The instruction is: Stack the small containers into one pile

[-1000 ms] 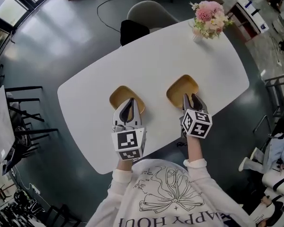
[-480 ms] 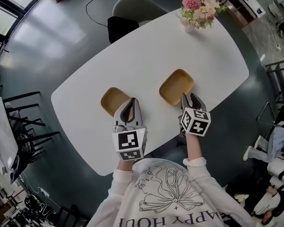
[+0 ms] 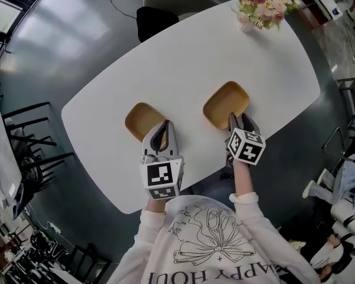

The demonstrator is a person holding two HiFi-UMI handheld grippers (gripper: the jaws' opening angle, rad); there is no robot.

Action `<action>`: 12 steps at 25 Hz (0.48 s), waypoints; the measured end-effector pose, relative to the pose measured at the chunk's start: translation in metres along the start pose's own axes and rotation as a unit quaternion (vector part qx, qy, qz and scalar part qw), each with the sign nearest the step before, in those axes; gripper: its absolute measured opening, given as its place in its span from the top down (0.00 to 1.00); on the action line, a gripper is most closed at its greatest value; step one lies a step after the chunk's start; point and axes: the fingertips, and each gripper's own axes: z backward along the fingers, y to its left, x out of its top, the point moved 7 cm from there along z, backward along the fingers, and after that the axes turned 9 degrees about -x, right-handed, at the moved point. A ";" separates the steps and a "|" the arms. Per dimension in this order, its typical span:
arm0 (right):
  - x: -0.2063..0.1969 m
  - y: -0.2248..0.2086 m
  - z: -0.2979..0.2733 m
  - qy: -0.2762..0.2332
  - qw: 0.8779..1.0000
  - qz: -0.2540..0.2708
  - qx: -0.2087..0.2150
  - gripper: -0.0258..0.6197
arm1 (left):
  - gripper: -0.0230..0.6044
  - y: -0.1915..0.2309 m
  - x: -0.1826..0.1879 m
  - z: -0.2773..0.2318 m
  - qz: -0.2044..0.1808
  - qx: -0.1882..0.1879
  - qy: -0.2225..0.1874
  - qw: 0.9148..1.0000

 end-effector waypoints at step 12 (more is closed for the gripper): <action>-0.002 0.002 -0.018 0.016 1.000 -0.005 -0.007 0.82 | 0.95 0.011 -0.017 0.001 0.023 0.023 0.013 0.999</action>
